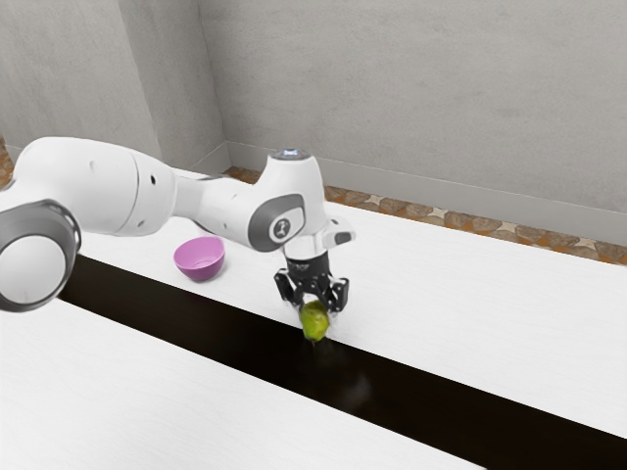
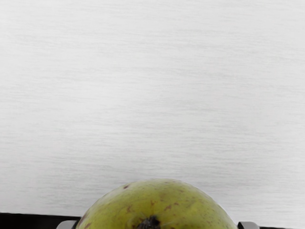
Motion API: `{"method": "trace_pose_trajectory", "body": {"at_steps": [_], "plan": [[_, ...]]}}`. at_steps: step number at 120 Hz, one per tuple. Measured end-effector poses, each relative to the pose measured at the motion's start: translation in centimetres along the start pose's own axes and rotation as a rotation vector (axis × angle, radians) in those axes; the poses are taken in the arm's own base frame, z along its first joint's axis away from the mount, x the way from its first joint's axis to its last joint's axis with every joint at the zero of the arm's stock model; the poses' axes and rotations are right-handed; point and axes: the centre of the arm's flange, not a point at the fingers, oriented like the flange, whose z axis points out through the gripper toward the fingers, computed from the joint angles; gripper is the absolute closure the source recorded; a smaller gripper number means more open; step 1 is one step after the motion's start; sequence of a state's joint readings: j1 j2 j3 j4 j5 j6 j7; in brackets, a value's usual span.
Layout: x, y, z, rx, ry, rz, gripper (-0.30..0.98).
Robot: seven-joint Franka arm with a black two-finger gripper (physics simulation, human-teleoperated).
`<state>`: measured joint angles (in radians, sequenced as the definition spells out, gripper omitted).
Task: Place the pear in the bowl.
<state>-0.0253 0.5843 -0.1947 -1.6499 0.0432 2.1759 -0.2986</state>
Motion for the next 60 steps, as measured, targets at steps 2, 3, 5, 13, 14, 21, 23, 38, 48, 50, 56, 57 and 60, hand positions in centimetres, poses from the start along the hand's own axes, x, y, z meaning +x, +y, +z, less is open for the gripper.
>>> {"method": "trace_pose_trajectory", "body": {"at_steps": [2,3,5,13,14,21,23,38,48,50,56,57,60], "plan": [[0.1,-0.3,-0.4,0.001,0.0,-0.004,0.37],[0.1,-0.4,-0.6,0.002,0.0,-0.007,0.37],[0.2,-0.7,-1.0,0.003,0.001,-0.012,0.37],[0.5,-2.2,-3.3,0.008,0.009,-0.036,0.39],[0.6,-2.5,-3.7,0.008,0.011,-0.04,0.4],[1.3,-4.5,-5.8,0.011,0.016,-0.072,0.4],[1.5,-5.1,-6.3,0.012,0.016,-0.082,0.41],[2.8,-10.1,-10.1,0.026,0.011,-0.155,0.42],[3.2,-13.1,-11.8,0.035,0.002,-0.196,0.43],[3.3,-13.7,-12.1,0.036,0.0,-0.204,0.43],[3.5,-15.2,-12.7,0.043,-0.009,-0.224,0.43],[3.5,-15.4,-12.7,0.045,-0.01,-0.227,0.43],[3.5,-16.2,-12.9,0.048,-0.014,-0.236,0.43]]}}
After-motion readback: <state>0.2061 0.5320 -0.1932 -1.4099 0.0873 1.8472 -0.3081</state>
